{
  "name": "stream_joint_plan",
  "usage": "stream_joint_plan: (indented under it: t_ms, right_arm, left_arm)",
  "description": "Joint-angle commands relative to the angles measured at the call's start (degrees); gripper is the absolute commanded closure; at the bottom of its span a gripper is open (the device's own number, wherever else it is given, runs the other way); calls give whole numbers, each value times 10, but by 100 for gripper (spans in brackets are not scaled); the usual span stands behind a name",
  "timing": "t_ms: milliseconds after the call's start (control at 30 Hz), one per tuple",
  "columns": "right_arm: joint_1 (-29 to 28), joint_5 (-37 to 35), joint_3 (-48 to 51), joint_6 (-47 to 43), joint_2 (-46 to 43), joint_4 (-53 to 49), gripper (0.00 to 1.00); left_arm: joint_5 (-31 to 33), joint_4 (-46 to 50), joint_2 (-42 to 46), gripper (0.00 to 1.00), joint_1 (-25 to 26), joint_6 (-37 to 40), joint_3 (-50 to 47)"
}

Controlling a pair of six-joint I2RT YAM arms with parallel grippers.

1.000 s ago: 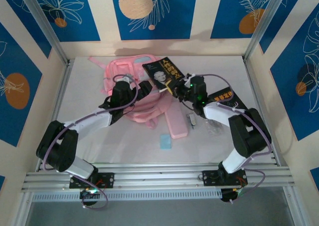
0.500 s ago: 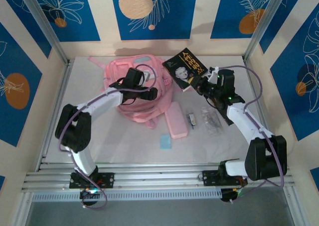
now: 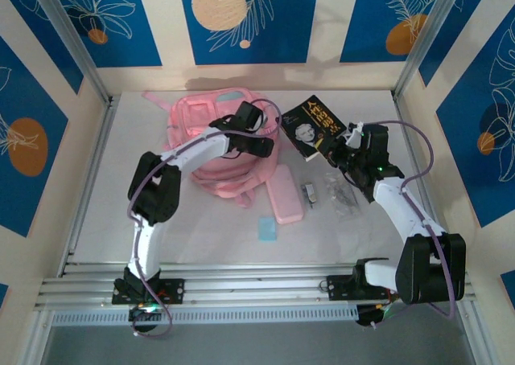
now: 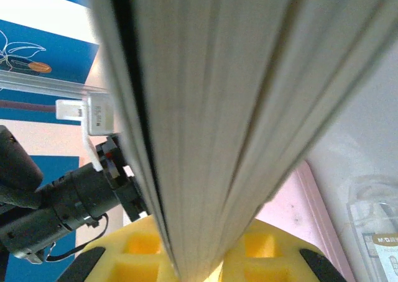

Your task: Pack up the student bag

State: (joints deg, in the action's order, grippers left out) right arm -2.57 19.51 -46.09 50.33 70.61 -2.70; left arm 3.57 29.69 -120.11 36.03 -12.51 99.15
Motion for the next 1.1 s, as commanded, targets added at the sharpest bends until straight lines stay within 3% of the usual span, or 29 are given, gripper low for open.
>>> stream_joint_plan:
  t_ms: [0, 367, 600, 767, 900, 1067]
  right_arm:
    - [6, 21, 0, -22, -19, 35, 95]
    - [3, 38, 16, -2, 5, 66, 94]
    - [-1, 35, 12, -11, 3, 52, 94]
    - [-3, 31, 16, -8, 5, 53, 94]
    - [-4, 29, 15, -8, 8, 54, 94]
    - [-6, 32, 9, -7, 12, 53, 94]
  left_arm:
    - [51, 57, 3, 17, 3, 6, -1]
    - [13, 48, 99, 14, -13, 171, -117]
    - [-70, 57, 113, 23, -60, 202, -121]
    - [-84, 101, 101, 27, -67, 243, -118]
    - [-96, 105, 103, 24, -72, 254, -143]
    - [-60, 79, 66, 22, -79, 267, -141]
